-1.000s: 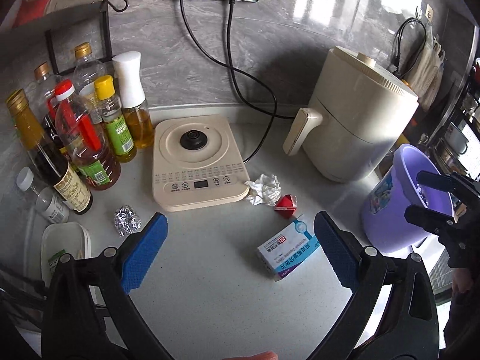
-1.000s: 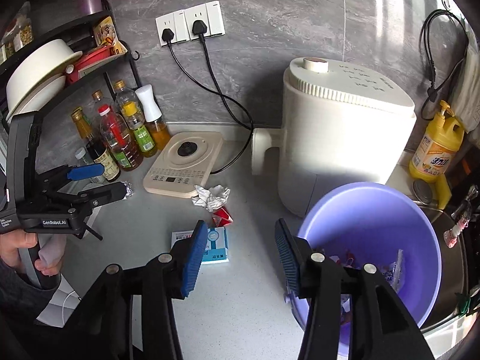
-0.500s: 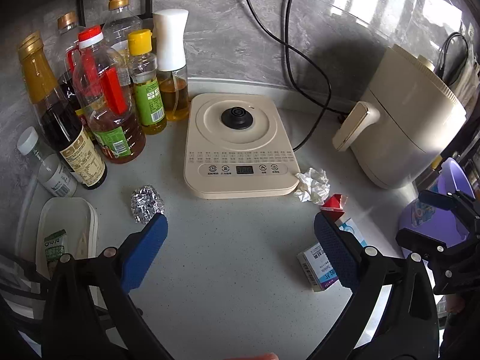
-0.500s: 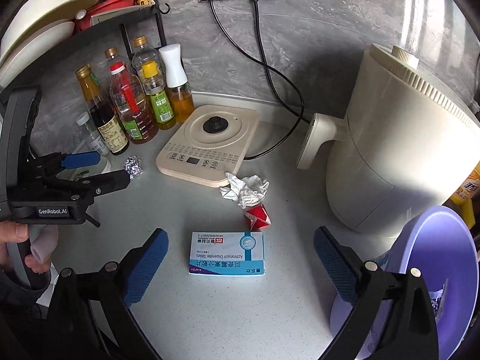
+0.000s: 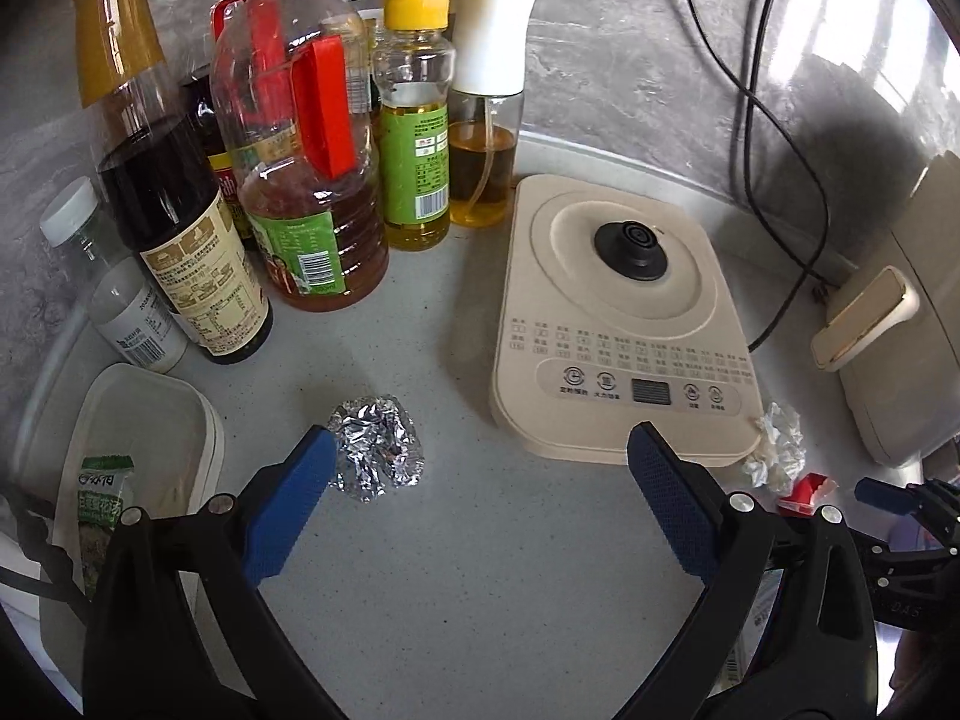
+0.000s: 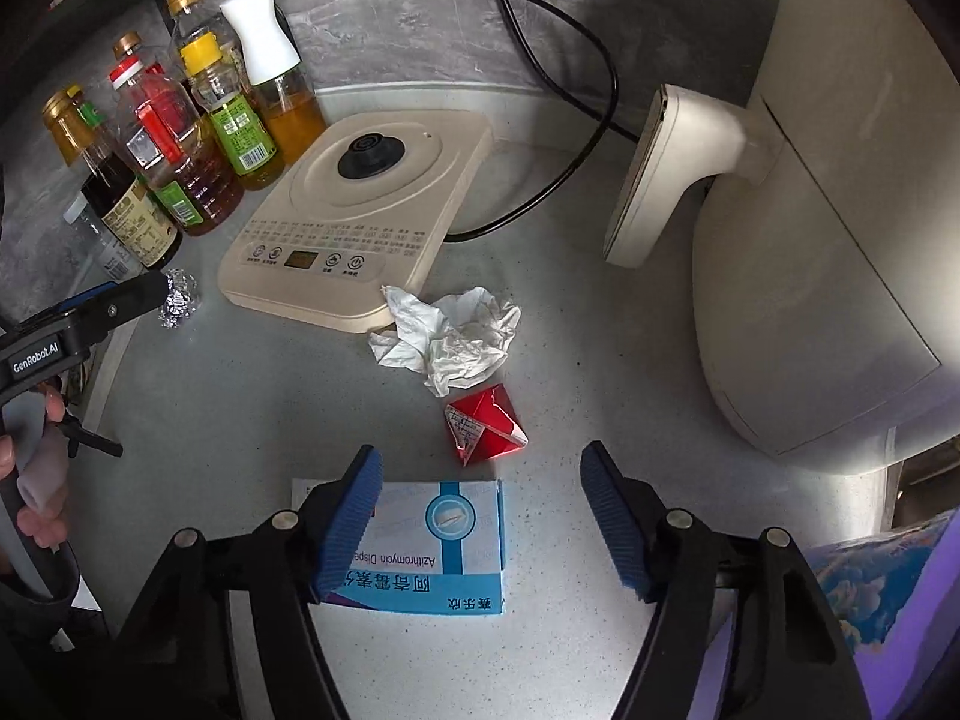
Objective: Collect trash
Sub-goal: 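Grasp the foil ball with the left gripper while the right grasps the red wrapper, then carry the foil ball and red wrapper into the bucket and open both grippers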
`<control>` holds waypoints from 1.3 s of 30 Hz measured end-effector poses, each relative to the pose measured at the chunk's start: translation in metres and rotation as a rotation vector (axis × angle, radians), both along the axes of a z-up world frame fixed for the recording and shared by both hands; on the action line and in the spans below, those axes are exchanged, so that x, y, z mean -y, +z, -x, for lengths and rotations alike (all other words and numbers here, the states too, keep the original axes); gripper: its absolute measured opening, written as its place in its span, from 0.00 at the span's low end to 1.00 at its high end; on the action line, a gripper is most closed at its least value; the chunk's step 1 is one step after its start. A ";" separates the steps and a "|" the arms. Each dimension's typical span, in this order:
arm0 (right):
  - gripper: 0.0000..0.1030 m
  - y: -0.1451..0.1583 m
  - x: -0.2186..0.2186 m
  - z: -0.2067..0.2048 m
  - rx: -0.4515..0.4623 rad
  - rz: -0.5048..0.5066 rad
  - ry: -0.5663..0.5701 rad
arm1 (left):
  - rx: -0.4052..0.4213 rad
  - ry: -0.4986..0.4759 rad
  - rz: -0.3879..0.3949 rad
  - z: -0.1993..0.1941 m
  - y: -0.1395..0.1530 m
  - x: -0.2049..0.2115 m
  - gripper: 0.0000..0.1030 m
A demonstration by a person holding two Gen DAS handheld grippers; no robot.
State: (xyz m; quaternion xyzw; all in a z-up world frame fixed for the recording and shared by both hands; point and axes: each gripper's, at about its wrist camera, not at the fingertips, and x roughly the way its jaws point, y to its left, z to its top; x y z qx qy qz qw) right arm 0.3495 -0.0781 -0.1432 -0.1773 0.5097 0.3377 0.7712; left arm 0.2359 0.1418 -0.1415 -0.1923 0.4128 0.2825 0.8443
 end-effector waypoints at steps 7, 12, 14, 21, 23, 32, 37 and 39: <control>0.58 -0.030 -0.021 -0.014 -0.023 0.050 0.023 | -0.029 0.033 -0.051 -0.009 -0.019 -0.011 0.74; 0.55 -0.043 -0.029 -0.022 -0.020 0.081 0.033 | -0.036 0.065 -0.064 -0.013 -0.016 -0.015 0.66; 0.54 -0.045 -0.032 -0.023 -0.013 0.088 0.037 | -0.036 0.081 -0.067 -0.010 -0.015 -0.016 0.65; 0.53 -0.051 -0.040 -0.023 0.011 0.113 0.072 | -0.061 0.140 -0.082 -0.001 -0.019 -0.031 0.65; 0.50 -0.052 -0.044 -0.022 0.017 0.119 0.082 | -0.079 0.146 -0.058 -0.001 -0.027 -0.036 0.64; 0.33 -0.050 -0.061 -0.023 -0.002 0.106 0.107 | -0.071 0.130 0.000 0.001 -0.035 -0.039 0.41; 0.32 -0.045 -0.055 -0.019 -0.005 0.091 0.092 | -0.042 0.117 -0.002 0.006 -0.021 -0.030 0.41; 0.32 -0.041 -0.052 -0.018 0.002 0.082 0.085 | -0.029 0.106 -0.002 0.011 -0.013 -0.025 0.41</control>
